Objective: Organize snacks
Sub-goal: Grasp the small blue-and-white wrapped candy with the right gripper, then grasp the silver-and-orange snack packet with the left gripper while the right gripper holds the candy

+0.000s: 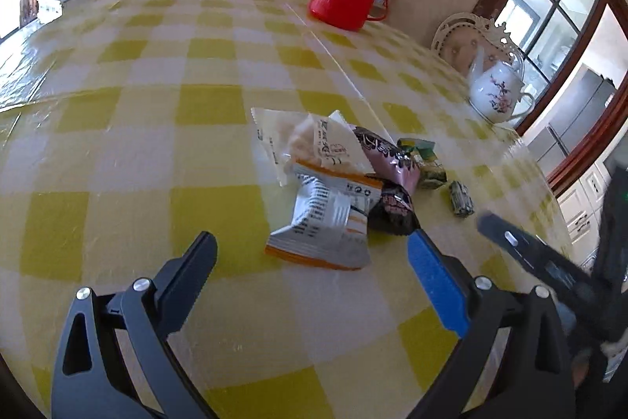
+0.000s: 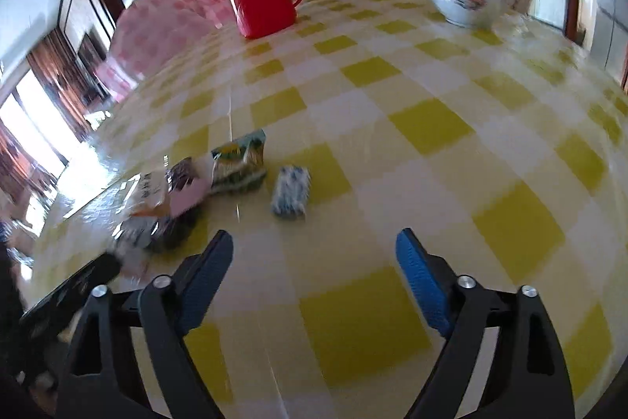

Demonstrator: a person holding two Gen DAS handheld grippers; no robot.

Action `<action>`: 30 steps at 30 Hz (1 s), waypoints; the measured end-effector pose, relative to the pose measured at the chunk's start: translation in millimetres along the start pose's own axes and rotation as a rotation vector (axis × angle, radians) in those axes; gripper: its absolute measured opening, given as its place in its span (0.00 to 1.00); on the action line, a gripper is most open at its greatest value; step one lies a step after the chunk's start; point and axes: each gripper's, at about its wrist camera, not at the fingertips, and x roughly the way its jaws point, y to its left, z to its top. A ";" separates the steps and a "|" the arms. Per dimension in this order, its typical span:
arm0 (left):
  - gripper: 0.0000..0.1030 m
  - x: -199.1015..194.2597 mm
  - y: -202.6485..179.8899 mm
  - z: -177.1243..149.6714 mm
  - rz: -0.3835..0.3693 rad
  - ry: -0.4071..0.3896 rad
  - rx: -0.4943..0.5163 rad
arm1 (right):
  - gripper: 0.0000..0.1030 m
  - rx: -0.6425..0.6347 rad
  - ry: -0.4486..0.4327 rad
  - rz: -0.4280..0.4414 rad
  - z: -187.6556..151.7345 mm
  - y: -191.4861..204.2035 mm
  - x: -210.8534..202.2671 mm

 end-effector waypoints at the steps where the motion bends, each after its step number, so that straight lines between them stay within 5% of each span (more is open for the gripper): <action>1: 0.95 1.1 -2.0 0.1 0.008 0.003 0.012 | 0.75 -0.032 0.006 -0.025 6.3 8.1 8.1; 6: 0.95 1.2 -6.3 -3.5 0.020 0.014 0.048 | 0.59 -0.112 0.052 -0.128 18.8 24.5 35.5; 7: 0.95 1.0 -6.4 -3.6 0.029 0.015 0.051 | 0.48 -0.123 0.046 -0.128 17.3 25.6 34.7; 8: 0.95 0.8 -6.2 -3.9 0.036 0.016 0.054 | 0.20 -0.141 0.036 -0.114 14.7 26.8 32.2; 19: 0.95 2.9 -12.3 -4.8 0.116 0.037 0.117 | 0.21 -0.156 -0.018 0.005 -53.3 -2.8 -52.6; 29: 0.95 41.5 -30.9 15.4 0.239 0.103 0.250 | 0.21 -0.123 -0.004 0.119 -60.7 -0.9 -67.5; 30: 0.87 41.9 -31.5 15.6 0.236 0.101 0.260 | 0.21 -0.131 -0.005 0.115 -61.2 0.5 -67.7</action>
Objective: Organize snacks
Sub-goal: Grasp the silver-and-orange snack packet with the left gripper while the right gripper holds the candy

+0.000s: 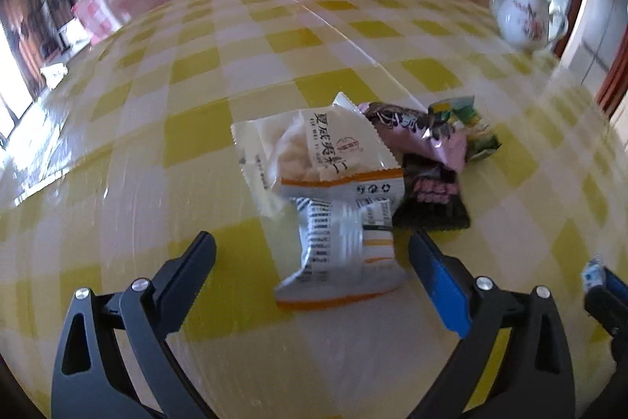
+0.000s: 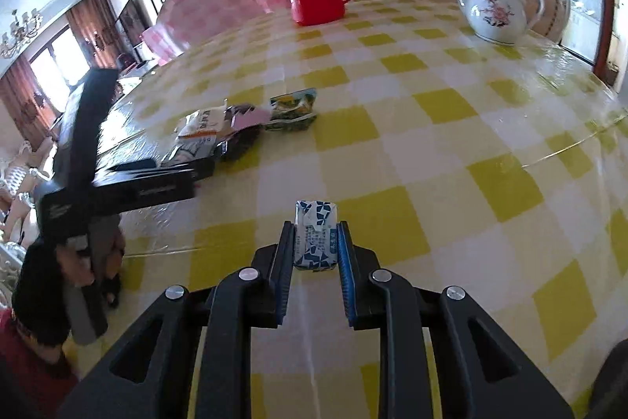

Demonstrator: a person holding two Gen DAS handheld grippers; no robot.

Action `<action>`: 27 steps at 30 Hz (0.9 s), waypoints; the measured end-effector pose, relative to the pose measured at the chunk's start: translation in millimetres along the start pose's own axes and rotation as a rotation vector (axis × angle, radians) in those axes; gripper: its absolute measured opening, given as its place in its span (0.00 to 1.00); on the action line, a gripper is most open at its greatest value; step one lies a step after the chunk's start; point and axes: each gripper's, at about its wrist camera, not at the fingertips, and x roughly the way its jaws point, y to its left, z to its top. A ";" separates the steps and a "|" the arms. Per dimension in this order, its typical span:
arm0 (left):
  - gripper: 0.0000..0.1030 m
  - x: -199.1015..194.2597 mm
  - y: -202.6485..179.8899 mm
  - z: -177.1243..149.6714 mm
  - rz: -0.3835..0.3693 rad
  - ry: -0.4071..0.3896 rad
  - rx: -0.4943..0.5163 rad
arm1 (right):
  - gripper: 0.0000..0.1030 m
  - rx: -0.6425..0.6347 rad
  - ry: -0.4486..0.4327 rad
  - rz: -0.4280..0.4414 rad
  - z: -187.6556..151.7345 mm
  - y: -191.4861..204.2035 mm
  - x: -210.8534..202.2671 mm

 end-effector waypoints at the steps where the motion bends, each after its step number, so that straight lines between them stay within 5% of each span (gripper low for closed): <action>1: 0.77 -2.8 -1.4 -0.2 -0.016 -0.022 0.022 | 0.21 -0.012 0.000 -0.003 -0.6 2.2 0.1; 2: 0.44 -6.1 -2.4 -0.7 -0.023 -0.040 0.039 | 0.21 -0.019 0.001 -0.005 -1.0 3.7 0.6; 5: 0.39 -13.9 -2.8 -6.2 -0.034 -0.067 0.048 | 0.21 -0.021 -0.001 -0.005 -1.6 3.8 -0.5; 27: 0.39 -86.1 -3.8 -50.8 -0.111 -0.184 -0.084 | 0.21 0.029 -0.015 -0.016 -14.0 9.2 -7.5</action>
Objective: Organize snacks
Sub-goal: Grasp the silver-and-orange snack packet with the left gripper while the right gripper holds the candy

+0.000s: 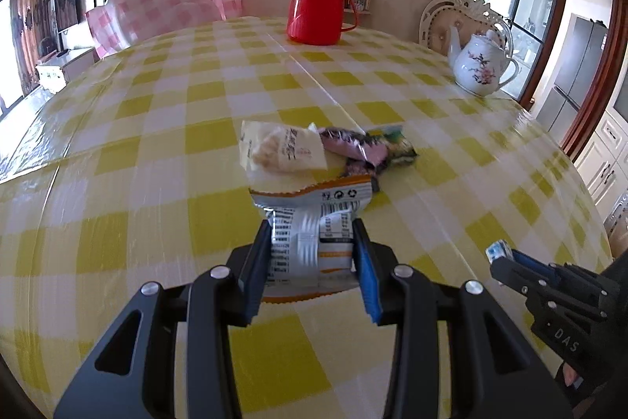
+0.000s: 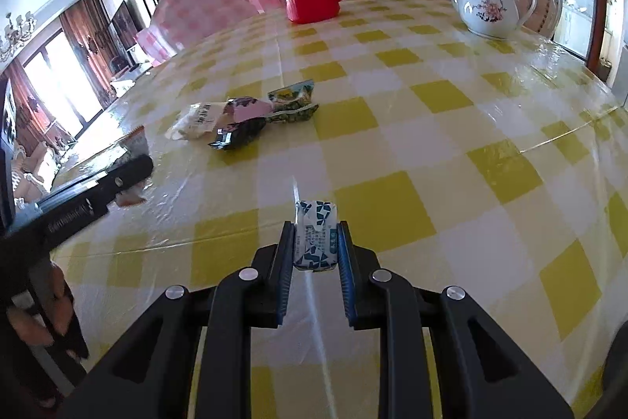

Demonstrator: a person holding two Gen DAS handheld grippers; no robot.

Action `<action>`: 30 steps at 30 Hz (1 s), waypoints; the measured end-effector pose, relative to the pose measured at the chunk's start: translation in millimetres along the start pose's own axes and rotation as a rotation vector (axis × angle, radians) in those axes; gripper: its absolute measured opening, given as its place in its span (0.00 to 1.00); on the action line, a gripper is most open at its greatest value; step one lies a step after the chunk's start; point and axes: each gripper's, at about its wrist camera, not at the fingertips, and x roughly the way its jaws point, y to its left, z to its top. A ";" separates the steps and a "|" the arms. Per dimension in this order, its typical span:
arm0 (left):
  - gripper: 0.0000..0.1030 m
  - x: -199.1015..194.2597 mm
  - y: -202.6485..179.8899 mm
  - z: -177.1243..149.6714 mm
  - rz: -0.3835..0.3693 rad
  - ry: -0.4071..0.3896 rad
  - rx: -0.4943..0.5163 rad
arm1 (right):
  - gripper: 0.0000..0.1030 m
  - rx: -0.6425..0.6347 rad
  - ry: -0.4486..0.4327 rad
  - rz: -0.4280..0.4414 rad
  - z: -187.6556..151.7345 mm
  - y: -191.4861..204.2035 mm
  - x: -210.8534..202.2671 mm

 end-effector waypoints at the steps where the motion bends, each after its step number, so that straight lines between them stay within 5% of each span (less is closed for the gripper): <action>1: 0.39 -2.6 -0.4 -4.3 -0.003 0.002 -0.004 | 0.21 -0.004 -0.005 0.003 -2.6 3.4 -3.2; 30: 0.39 -100.0 -10.1 -95.7 -0.057 -0.076 -0.046 | 0.21 0.051 -0.111 0.067 -80.1 31.9 -91.7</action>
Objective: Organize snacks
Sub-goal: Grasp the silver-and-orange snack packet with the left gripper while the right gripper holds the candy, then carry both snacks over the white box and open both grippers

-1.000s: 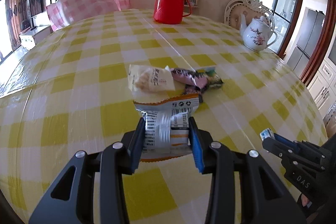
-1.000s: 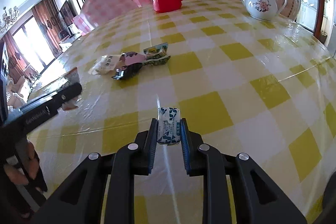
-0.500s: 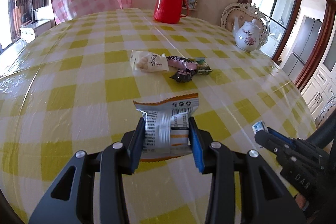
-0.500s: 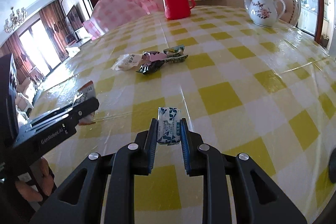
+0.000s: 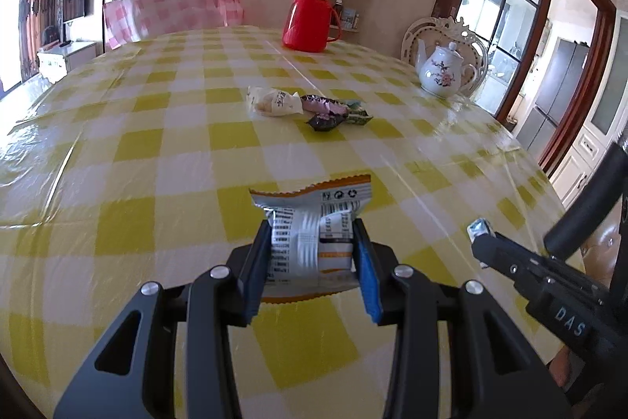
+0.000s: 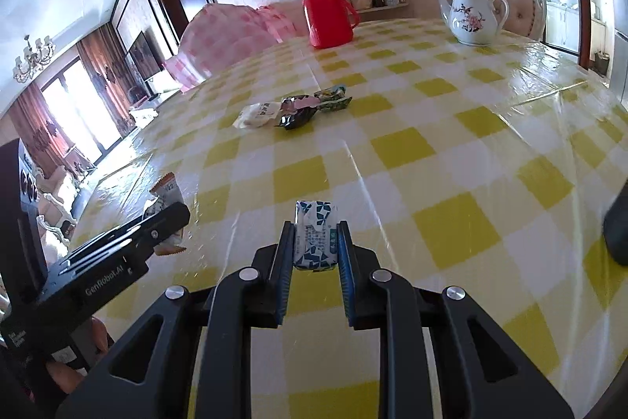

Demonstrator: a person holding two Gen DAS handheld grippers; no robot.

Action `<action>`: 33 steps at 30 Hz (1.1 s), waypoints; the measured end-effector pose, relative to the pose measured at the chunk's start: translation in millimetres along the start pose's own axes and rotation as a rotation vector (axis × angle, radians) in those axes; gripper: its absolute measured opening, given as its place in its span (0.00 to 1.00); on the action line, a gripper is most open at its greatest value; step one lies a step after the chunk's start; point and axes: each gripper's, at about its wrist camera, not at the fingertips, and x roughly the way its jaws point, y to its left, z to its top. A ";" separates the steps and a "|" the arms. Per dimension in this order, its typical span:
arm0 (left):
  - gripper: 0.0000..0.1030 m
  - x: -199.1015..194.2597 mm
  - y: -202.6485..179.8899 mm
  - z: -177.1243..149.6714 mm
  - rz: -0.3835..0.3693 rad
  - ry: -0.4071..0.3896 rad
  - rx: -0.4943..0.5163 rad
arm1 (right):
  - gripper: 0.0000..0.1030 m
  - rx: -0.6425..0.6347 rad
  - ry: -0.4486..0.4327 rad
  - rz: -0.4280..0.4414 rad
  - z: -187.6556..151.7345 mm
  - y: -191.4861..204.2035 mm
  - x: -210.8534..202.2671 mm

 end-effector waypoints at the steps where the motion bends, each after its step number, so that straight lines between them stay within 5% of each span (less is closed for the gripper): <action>1: 0.39 -4.4 -0.5 -4.3 0.011 -0.001 0.011 | 0.21 -0.004 0.003 0.005 -3.4 2.1 -2.4; 21: 0.39 -103.7 29.6 -47.9 0.128 -0.042 0.093 | 0.21 -0.220 0.047 0.103 -53.6 101.4 -33.2; 33: 0.39 -151.5 82.5 -76.9 0.228 -0.047 0.076 | 0.21 -0.350 0.075 0.213 -82.4 167.8 -41.9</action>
